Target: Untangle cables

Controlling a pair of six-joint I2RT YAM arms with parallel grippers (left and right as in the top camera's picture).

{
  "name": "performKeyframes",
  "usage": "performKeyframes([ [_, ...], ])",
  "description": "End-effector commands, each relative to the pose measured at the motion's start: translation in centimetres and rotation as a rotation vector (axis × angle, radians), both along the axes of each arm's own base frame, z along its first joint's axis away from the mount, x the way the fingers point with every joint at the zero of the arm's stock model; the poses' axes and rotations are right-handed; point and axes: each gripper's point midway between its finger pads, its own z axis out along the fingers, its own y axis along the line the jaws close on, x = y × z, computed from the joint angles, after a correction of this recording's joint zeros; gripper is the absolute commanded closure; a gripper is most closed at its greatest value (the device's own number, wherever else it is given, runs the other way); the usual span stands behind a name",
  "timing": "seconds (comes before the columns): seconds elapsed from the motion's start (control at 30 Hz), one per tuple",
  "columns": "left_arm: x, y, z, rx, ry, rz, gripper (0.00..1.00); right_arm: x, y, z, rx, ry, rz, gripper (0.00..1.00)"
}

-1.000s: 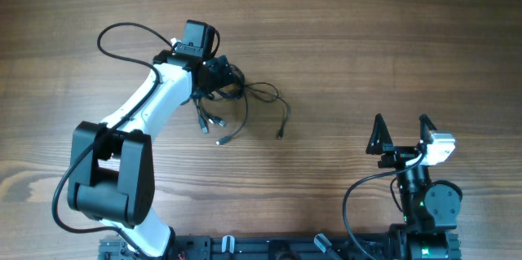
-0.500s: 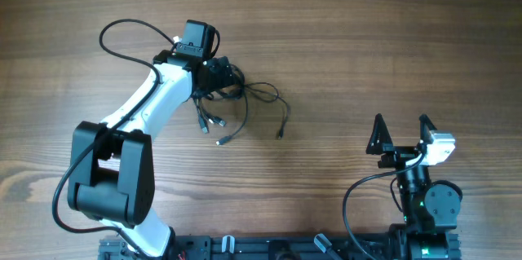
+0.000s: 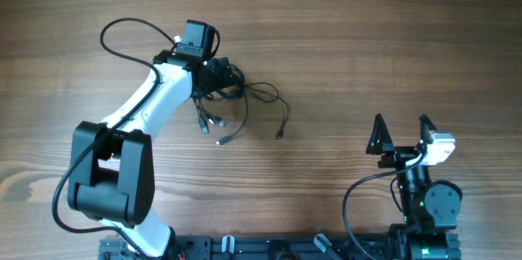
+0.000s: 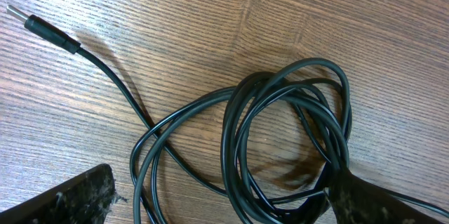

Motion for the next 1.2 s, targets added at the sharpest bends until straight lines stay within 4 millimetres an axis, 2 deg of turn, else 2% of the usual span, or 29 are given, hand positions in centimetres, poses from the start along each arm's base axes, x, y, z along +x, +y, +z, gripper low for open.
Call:
performKeyframes([
  [0.0, -0.08, 0.36, -0.38, 0.025, 0.007, -0.012, 0.0, -0.01, 0.15, 0.07, 0.008, -0.004, 0.006, 0.0],
  [1.17, -0.04, 0.35, -0.36, 0.024, 0.005, -0.012, 0.0, -0.01, 0.15, 0.07, 0.008, -0.004, 0.006, 0.0],
])
